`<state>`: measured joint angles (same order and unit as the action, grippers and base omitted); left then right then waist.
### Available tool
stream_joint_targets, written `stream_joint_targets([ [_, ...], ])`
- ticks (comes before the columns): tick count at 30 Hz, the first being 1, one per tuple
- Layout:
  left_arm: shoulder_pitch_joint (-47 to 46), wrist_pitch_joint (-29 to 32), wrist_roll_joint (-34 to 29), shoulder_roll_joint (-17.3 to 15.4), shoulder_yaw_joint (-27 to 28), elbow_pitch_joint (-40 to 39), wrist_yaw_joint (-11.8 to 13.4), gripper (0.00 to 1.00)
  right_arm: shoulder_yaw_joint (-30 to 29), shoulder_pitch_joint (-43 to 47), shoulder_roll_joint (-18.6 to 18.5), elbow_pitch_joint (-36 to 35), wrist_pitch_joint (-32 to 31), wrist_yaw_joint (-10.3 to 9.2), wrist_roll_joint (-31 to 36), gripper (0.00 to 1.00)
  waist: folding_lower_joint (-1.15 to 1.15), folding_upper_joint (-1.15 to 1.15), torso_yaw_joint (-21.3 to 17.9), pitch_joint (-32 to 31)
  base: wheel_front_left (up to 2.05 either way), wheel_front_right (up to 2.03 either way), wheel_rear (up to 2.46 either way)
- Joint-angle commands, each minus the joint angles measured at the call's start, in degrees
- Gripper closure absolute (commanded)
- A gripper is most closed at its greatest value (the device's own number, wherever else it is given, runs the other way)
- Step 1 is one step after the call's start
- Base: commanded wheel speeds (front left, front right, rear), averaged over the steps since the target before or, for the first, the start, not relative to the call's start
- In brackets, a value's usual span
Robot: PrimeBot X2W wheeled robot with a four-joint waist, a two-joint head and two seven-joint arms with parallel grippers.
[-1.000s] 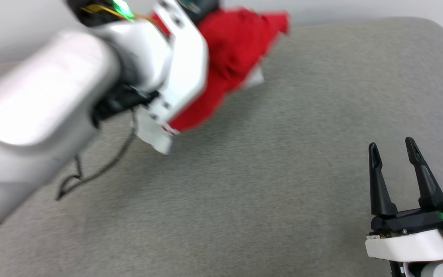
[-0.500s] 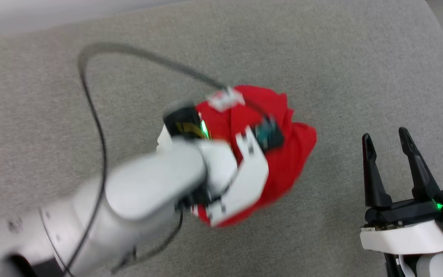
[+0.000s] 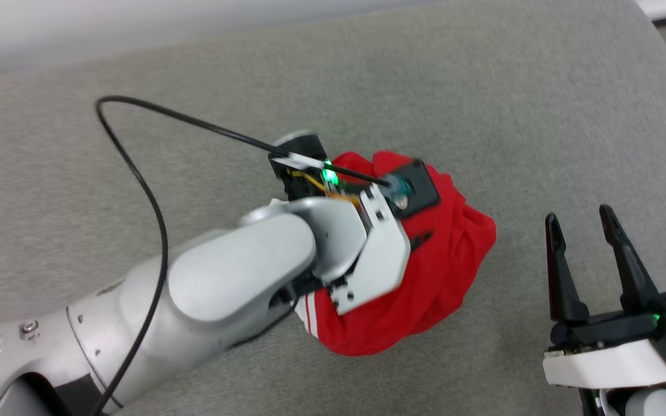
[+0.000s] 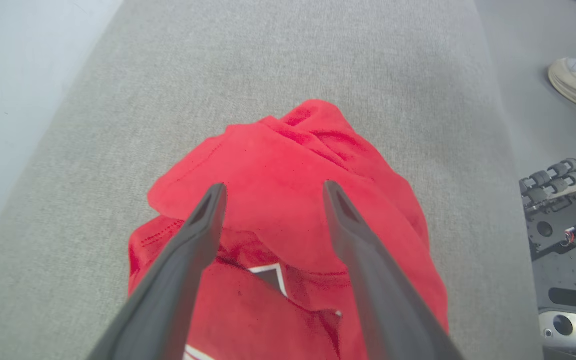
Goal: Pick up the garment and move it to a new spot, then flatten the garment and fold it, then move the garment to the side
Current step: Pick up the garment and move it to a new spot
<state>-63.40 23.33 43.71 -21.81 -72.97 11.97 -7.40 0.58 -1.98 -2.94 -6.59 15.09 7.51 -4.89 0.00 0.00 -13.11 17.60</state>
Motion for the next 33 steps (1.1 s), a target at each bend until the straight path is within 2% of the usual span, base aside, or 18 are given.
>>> stream_joint_targets([
  [1, -0.39, -1.61, -0.59, 0.08, 0.77, 0.54, 0.05, 0.00, -0.10, 0.56, 0.10, 0.20, 0.12, -0.04, 0.24, 0.00, 0.00, 0.00, 1.81, -2.16, 0.00, 0.00, 0.00],
  [3, -0.60, -7.10, -2.12, 0.39, 2.13, 2.07, 0.66, 0.00, -0.71, 1.21, 0.11, 0.34, 0.11, -0.04, 0.50, 0.00, 0.00, 0.00, 3.03, -3.52, 0.00, 0.00, 0.00],
  [6, 0.35, -14.42, -4.68, 0.70, 4.12, 3.72, 3.55, 0.00, -1.47, 2.07, 0.12, 0.42, 0.12, -0.04, 0.98, 0.00, 0.00, 0.00, 4.72, -5.02, 0.00, 0.00, 0.00],
  [12, 5.30, -27.75, -7.42, -0.05, 8.22, 5.72, 11.86, 0.00, -2.86, 3.15, 0.11, 0.59, 0.11, -0.04, 1.72, 0.00, 0.00, 0.00, 7.71, -7.36, 0.00, 0.00, 0.00],
  [17, 11.15, -35.72, -7.85, -1.00, 11.57, 7.03, 19.07, 0.00, -3.55, 3.75, 0.11, 0.56, 0.12, -0.04, 2.01, 0.00, 0.00, 0.00, 9.48, -8.46, 0.00, 0.00, 0.00],
  [23, 19.40, -38.47, -8.30, -2.38, 17.12, 5.77, 26.58, 0.00, -4.32, 4.81, 0.11, 0.64, 0.12, -0.04, 1.89, 0.00, 0.00, 0.00, 11.13, -9.56, 0.00, 0.00, 0.00],
  [26, 24.19, -38.61, -10.68, -2.73, 21.92, 2.09, 29.98, 0.00, -4.46, 5.55, 0.10, 0.59, 0.12, -0.04, 1.81, 0.00, 0.00, 0.00, 11.68, -10.08, 0.00, 0.00, 0.00],
  [30, 31.87, -38.52, -14.17, -2.88, 28.52, -2.29, 32.80, 0.00, -4.72, 5.96, 0.11, 0.60, 0.12, -0.04, 1.54, 0.00, 0.00, 0.00, 12.46, -10.78, 0.00, 0.00, 0.00],
  [33, 37.34, -38.53, -16.62, -2.20, 32.87, -4.67, 33.54, 0.00, -4.94, 6.61, 0.10, 0.70, 0.12, -0.04, 1.44, 0.00, 0.00, 0.00, 12.96, -11.34, 0.00, 0.00, 0.00],
])
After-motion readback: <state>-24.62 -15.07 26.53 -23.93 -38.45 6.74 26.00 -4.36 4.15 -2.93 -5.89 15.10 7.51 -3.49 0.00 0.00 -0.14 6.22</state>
